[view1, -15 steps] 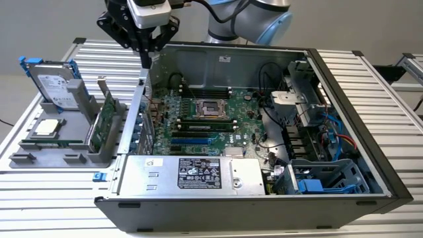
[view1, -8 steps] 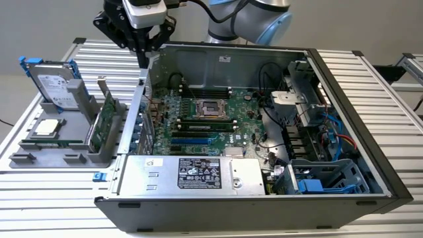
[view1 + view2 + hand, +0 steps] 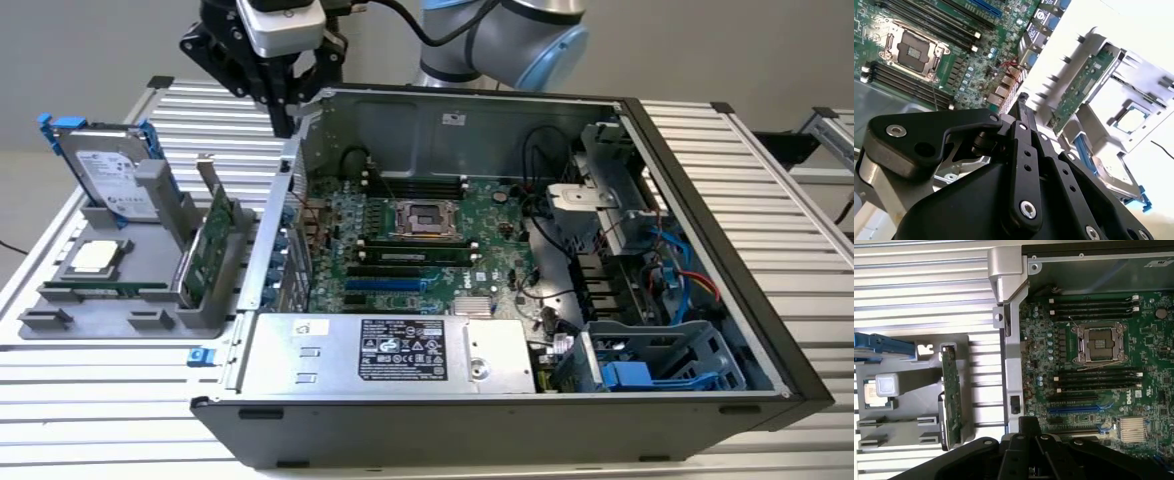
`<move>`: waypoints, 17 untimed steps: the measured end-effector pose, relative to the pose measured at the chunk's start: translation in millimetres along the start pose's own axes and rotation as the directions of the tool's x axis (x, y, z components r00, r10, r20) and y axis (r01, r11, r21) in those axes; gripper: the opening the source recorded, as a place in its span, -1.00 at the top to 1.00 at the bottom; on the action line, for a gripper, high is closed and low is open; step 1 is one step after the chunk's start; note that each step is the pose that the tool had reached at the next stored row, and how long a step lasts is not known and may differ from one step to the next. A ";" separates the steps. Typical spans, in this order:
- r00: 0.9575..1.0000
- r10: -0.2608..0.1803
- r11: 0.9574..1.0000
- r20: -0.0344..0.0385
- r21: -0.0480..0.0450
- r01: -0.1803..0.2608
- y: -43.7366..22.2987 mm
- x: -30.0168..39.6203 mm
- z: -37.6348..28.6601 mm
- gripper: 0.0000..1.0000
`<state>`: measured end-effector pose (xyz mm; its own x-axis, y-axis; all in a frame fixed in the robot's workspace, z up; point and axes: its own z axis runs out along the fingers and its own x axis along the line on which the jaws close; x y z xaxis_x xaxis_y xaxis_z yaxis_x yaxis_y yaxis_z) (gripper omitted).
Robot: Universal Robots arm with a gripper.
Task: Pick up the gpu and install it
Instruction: 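Reach for the gpu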
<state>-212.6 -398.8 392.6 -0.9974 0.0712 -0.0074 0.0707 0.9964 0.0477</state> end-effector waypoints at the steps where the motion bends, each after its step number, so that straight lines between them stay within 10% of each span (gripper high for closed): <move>1: 1.000 0.000 1.000 0.000 0.000 0.000 0.0 0.9 0.0 1.00; 17: 1.000 0.000 1.000 0.000 0.000 0.000 -1.0 13.9 -0.1 1.00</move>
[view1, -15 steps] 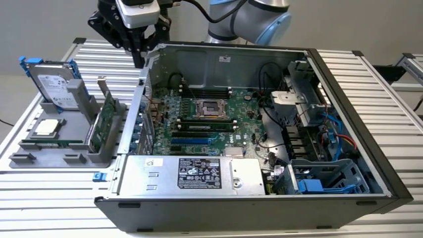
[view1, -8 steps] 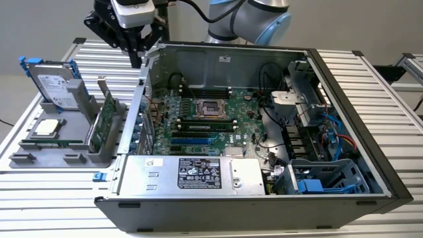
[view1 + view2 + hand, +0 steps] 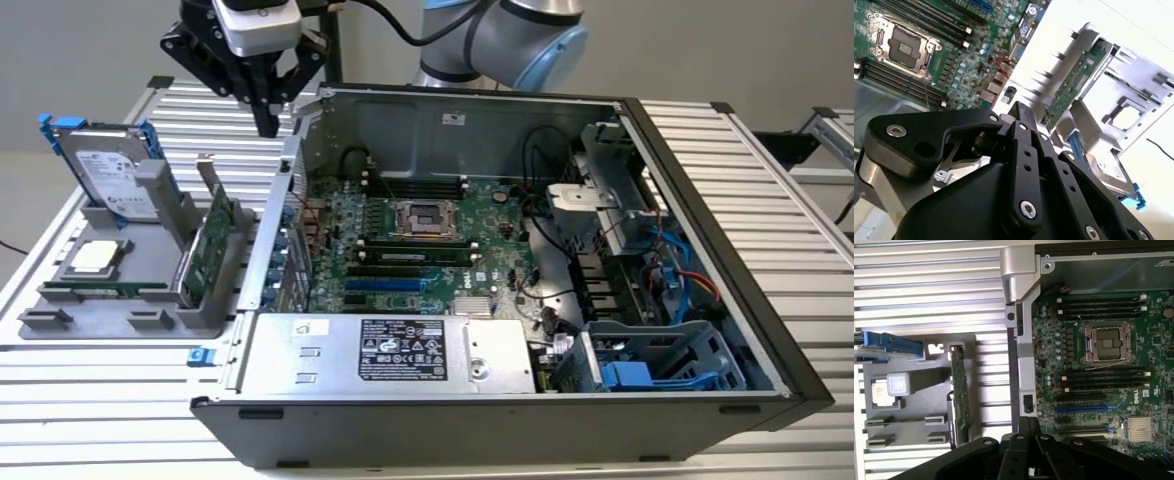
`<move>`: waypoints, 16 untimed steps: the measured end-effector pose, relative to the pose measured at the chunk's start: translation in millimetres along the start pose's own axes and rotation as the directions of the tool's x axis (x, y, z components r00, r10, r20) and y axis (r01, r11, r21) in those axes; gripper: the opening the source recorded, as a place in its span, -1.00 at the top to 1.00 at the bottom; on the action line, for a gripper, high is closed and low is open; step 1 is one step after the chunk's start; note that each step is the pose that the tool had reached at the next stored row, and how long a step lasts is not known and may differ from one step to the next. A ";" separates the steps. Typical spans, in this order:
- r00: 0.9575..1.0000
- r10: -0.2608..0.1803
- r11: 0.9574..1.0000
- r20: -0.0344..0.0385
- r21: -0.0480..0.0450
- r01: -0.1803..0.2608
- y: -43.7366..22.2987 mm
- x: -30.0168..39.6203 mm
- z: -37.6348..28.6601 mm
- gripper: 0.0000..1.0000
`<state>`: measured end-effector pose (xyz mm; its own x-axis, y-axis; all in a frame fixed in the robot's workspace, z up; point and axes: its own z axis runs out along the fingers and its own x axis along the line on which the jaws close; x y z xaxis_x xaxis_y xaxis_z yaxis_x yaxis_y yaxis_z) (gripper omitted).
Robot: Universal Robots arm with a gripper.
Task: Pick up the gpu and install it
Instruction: 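Reach for the gpu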
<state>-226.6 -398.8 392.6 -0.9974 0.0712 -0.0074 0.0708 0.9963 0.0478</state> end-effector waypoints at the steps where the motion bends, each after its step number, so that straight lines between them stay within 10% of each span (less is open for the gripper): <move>1: 1.000 0.000 1.000 0.000 0.000 0.000 -0.1 0.8 0.0 1.00; 16: 1.000 0.000 1.000 0.000 0.000 0.000 -0.9 12.2 -0.1 1.00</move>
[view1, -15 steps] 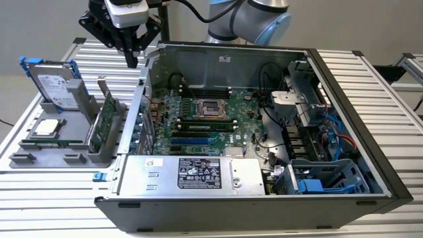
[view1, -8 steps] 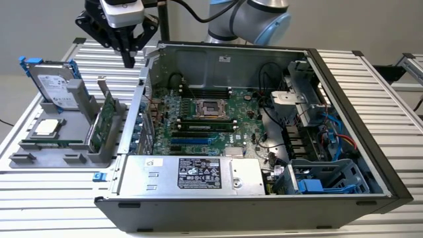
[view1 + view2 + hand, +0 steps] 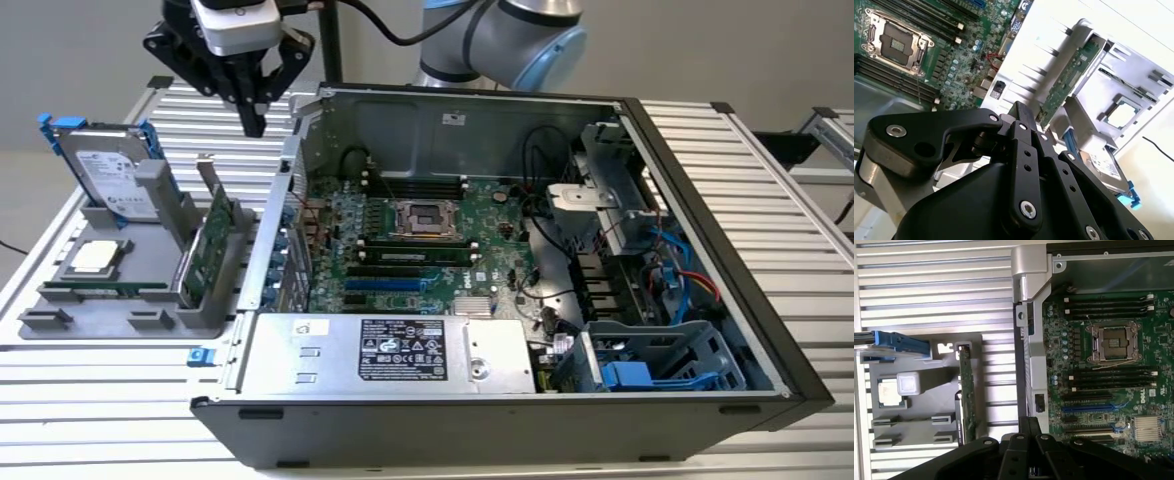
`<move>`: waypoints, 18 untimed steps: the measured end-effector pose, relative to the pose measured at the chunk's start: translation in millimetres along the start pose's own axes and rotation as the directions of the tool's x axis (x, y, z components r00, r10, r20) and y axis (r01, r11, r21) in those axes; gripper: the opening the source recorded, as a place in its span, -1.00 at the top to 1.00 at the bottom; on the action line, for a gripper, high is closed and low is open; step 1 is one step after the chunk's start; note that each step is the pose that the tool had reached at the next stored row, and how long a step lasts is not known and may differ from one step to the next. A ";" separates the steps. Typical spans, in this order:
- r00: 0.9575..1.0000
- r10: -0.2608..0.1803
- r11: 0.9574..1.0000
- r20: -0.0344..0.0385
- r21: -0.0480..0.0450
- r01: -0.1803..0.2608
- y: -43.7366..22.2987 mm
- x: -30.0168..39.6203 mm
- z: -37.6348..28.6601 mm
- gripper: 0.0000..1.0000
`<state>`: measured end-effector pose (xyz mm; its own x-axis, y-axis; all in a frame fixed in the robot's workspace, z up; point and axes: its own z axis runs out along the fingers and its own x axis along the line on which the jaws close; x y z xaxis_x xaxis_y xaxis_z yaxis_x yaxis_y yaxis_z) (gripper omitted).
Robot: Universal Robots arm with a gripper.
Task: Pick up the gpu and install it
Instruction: 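Reach for the gpu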
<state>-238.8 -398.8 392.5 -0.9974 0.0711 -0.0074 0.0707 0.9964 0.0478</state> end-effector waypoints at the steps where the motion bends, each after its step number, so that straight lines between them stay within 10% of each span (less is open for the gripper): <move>1: 1.000 0.000 1.000 0.000 0.000 0.000 0.0 0.8 0.0 1.00; 18: 1.000 0.000 1.000 0.000 0.000 0.000 -1.1 15.1 -0.2 1.00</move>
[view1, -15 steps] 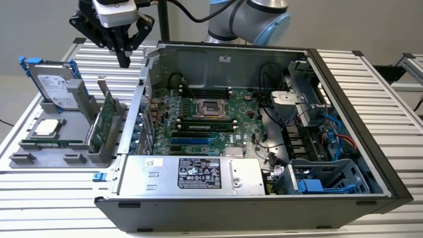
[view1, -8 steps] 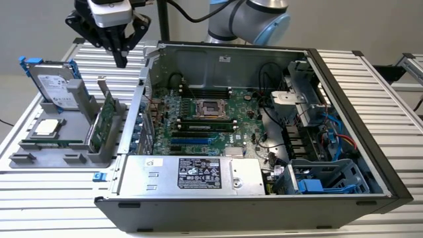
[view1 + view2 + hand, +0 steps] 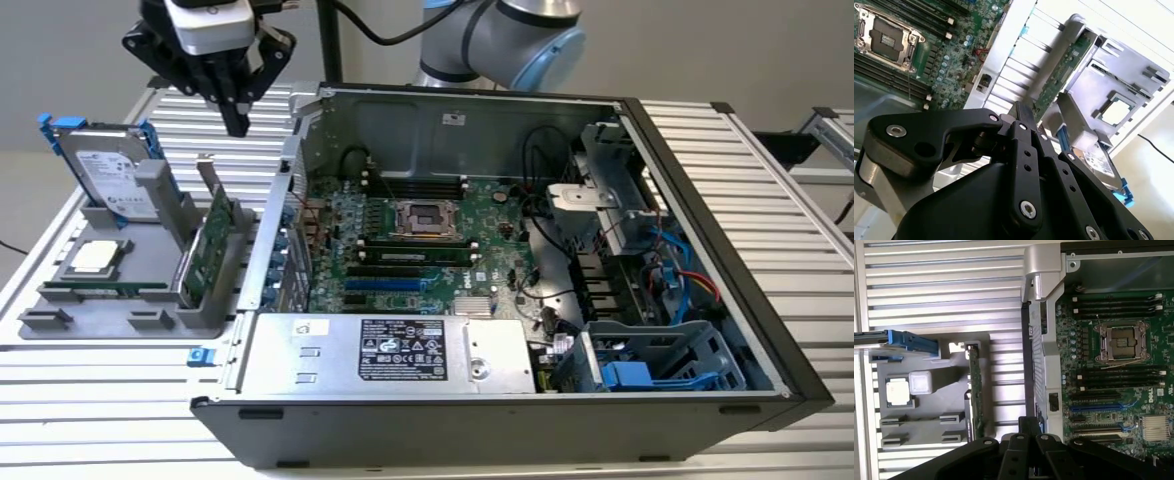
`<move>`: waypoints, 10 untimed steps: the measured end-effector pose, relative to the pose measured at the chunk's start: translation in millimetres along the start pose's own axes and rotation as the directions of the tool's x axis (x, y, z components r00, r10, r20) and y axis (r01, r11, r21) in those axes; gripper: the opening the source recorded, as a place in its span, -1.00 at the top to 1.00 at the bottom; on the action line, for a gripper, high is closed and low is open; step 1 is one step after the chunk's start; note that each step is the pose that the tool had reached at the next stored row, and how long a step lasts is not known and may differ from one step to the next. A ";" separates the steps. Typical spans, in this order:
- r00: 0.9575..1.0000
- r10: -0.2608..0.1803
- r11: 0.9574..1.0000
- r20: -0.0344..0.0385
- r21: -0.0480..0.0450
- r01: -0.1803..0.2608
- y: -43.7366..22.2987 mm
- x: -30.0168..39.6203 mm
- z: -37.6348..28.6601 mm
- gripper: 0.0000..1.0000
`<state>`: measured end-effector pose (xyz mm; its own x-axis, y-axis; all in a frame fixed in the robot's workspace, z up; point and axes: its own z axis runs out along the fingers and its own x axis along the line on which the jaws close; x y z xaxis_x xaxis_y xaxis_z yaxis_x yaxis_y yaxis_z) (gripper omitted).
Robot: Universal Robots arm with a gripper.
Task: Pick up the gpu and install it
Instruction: 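Reach for the gpu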
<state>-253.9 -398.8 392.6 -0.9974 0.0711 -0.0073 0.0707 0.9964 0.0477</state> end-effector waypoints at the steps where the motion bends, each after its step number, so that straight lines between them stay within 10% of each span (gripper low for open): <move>1: 1.000 0.000 1.000 0.000 0.000 0.000 -0.1 0.9 0.0 1.00; 10: 1.000 0.000 1.000 0.000 0.000 0.000 -0.6 8.8 -0.1 1.00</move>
<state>-262.8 -398.8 392.5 -0.9974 0.0712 -0.0074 0.0708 0.9963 0.0478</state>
